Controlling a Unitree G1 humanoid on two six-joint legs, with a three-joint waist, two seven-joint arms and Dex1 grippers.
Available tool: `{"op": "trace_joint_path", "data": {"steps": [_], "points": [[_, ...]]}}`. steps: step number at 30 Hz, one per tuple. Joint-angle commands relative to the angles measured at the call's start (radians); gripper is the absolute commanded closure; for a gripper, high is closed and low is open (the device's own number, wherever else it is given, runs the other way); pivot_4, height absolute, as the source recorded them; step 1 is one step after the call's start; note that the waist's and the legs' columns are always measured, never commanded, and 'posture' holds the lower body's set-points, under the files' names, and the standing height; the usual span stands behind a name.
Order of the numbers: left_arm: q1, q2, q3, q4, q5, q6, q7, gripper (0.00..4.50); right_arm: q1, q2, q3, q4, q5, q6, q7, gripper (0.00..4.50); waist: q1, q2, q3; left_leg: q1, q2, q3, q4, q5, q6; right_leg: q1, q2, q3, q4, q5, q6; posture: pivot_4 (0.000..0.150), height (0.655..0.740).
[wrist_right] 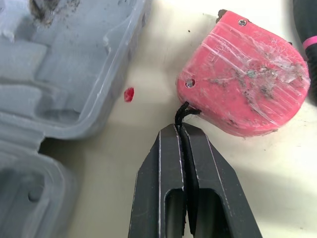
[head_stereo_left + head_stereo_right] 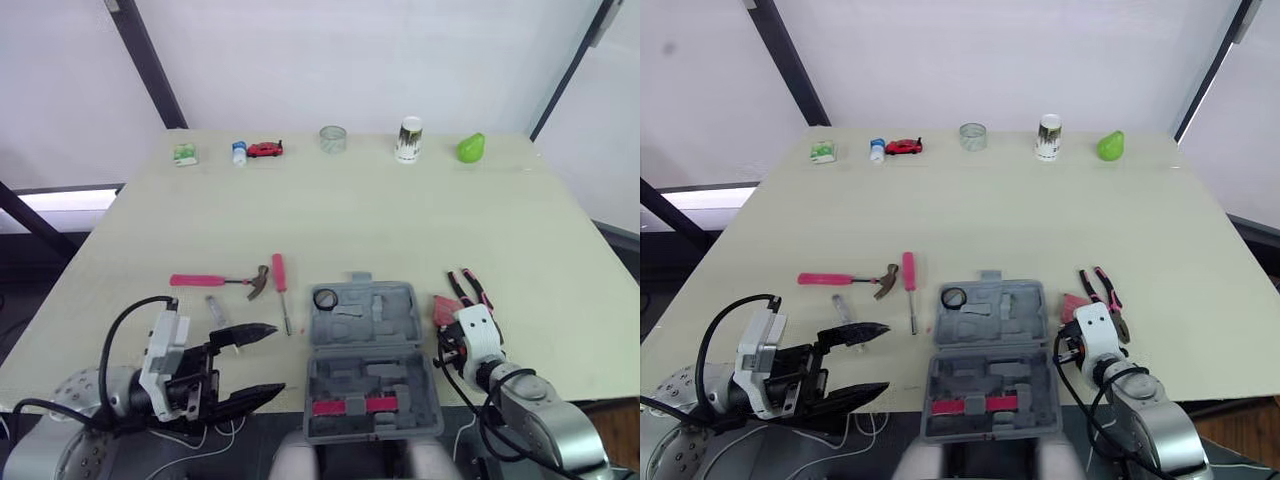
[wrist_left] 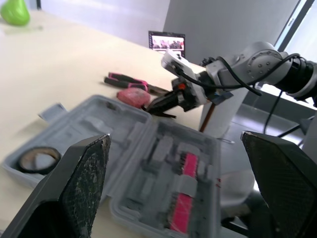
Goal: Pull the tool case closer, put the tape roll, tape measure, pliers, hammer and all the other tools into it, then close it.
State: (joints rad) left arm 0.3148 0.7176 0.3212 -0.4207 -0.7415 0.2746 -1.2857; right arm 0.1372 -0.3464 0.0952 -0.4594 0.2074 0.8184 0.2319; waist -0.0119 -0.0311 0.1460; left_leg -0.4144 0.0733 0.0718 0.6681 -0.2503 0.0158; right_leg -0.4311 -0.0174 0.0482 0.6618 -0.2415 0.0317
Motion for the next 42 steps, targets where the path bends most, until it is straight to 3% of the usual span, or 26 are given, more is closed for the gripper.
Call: {"op": "trace_joint_path", "data": {"steps": [1, 9, 18, 32, 35, 42], "points": [[-0.011, -0.015, -0.009, -0.012, 0.009, -0.034, 0.007, 0.00, 0.060, -0.064, -0.046, -0.018, 0.014, -0.027, 0.067, 4.45, 0.001, 0.000, 0.000, 0.000, 0.000, 0.000, 0.000, 0.000, 0.000, 0.000, 0.000, 0.000, 0.000, 0.000, 0.000, 0.150, 0.7400], [-0.021, -0.057, -0.036, 0.011, 0.057, -0.099, 0.016, 0.00, 0.268, -0.226, -0.100, -0.074, 0.038, -0.137, 0.229, 4.45, 0.000, -0.002, -0.003, 0.001, 0.000, -0.001, 0.000, 0.000, 0.000, 0.001, 0.000, 0.000, 0.000, -0.002, 0.003, 0.150, 0.7400], [-0.038, -0.079, -0.059, 0.053, 0.079, -0.167, 0.001, 0.00, 0.434, -0.227, -0.072, -0.151, 0.052, -0.181, 0.273, 4.45, 0.002, -0.004, -0.006, 0.001, 0.000, -0.001, 0.000, 0.000, 0.000, 0.001, 0.000, -0.001, 0.000, -0.002, 0.003, 0.150, 0.7400], [-0.073, -0.083, -0.091, 0.101, 0.082, -0.222, -0.041, 0.00, 0.485, -0.231, -0.090, -0.016, 0.027, -0.346, 0.331, 4.45, 0.002, -0.005, -0.007, 0.001, 0.000, -0.001, 0.000, 0.000, 0.000, 0.001, 0.000, -0.001, 0.000, -0.002, 0.004, 0.150, 0.7400], [-0.076, -0.075, -0.097, 0.109, 0.073, -0.208, -0.051, 0.00, 0.456, -0.230, -0.123, 0.021, 0.046, -0.386, 0.358, 3.73, 0.002, -0.004, -0.007, 0.001, 0.000, -0.001, 0.000, 0.000, 0.000, 0.001, 0.000, -0.001, 0.000, -0.002, 0.004, 0.150, 0.7400], [-0.085, -0.077, -0.099, 0.117, 0.067, -0.200, -0.057, 0.00, 0.402, -0.216, -0.123, 0.020, 0.062, -0.401, 0.392, 0.45, -0.001, -0.004, -0.007, 0.001, 0.000, -0.001, 0.000, 0.000, 0.000, 0.001, 0.001, -0.001, 0.000, -0.002, 0.004, 0.150, 0.7400]]}}
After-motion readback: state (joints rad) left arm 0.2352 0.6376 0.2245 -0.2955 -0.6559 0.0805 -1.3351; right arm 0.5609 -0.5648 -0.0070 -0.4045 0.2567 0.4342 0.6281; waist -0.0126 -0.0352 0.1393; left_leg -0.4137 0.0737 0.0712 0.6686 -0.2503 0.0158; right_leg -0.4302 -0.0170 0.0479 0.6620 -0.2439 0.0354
